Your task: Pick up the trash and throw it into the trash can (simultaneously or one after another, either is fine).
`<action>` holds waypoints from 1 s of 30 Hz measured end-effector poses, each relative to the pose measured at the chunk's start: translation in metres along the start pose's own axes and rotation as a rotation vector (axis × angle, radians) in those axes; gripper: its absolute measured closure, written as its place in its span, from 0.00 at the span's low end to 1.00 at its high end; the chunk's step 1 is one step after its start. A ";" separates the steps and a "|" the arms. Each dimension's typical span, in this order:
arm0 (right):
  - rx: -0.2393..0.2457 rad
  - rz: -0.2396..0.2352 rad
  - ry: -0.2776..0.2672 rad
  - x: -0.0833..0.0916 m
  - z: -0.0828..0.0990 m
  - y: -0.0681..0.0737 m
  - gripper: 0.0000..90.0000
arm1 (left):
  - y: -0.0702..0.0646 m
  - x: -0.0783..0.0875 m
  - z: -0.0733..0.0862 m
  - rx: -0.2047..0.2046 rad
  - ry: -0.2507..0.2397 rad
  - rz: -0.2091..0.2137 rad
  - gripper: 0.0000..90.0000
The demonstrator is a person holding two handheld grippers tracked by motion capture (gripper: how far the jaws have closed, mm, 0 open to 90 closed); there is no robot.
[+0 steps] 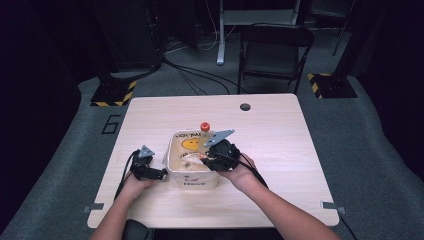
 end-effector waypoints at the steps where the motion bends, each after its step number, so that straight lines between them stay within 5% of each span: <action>1: -0.002 0.000 -0.007 0.002 0.000 0.000 0.71 | 0.000 0.000 0.000 0.000 0.000 0.000 0.01; 12: -0.023 0.048 -0.109 0.030 0.011 -0.020 0.58 | 0.000 -0.001 0.000 0.005 -0.008 0.000 0.01; 30: -0.081 0.096 -0.147 0.056 0.040 -0.050 0.54 | -0.001 0.000 0.000 0.004 -0.007 0.001 0.01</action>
Point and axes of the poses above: each handheld gripper's, and its own axes: x roughly backward along the jaws, z roughly out of its underside, y roughly to its left, the point moved 1 cm from there along -x, roughly forward along the jaws, and after that the axes turned 8 degrees about y, right-handed, at the moved point
